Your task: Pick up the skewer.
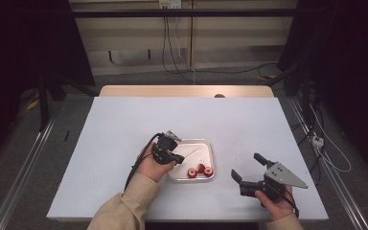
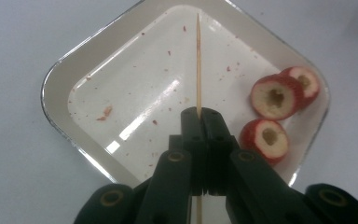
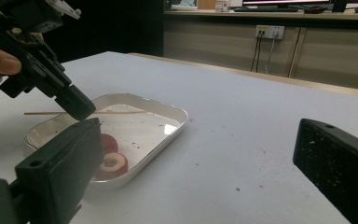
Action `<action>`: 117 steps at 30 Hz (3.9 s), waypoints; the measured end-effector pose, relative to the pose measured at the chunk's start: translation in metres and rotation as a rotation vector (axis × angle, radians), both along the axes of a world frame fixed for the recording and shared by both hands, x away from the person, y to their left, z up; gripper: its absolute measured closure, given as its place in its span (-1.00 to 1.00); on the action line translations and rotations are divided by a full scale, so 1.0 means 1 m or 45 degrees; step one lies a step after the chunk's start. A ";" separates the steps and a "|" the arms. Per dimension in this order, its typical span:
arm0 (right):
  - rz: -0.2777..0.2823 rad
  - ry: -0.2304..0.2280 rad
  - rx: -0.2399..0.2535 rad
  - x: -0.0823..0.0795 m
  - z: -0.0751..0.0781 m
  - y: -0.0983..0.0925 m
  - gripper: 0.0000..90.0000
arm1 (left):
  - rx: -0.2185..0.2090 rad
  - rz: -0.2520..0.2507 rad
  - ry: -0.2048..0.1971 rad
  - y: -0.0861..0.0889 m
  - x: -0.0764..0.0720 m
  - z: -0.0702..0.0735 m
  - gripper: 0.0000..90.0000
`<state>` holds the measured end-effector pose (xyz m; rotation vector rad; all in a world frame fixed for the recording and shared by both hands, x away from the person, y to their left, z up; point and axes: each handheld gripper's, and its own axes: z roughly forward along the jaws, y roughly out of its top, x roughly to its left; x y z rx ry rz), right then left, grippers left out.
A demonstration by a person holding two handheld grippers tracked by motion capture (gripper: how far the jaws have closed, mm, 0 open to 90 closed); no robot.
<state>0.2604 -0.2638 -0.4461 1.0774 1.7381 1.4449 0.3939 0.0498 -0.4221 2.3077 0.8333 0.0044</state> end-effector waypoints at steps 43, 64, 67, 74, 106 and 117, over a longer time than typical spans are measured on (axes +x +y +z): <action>0.233 0.381 0.108 0.060 0.013 0.086 0.14 | -0.445 0.020 -0.023 0.030 -0.027 0.005 0.99; 0.329 0.551 0.531 0.078 0.027 0.096 0.98 | -0.472 -0.045 -0.053 0.017 -0.033 0.004 0.99; 0.342 0.548 0.538 0.078 0.030 0.097 0.99 | -0.495 -0.040 -0.033 0.019 -0.033 0.005 0.99; 0.329 0.490 0.524 0.078 0.038 0.095 0.99 | -0.433 -0.067 -0.006 0.020 -0.037 0.000 0.87; 0.283 0.495 -0.076 0.069 0.002 0.083 -0.41 | -0.370 0.028 0.024 0.056 -0.034 0.001 1.00; 0.308 0.536 -0.143 0.069 -0.006 0.084 0.37 | -0.376 0.042 0.027 0.059 -0.033 0.001 1.00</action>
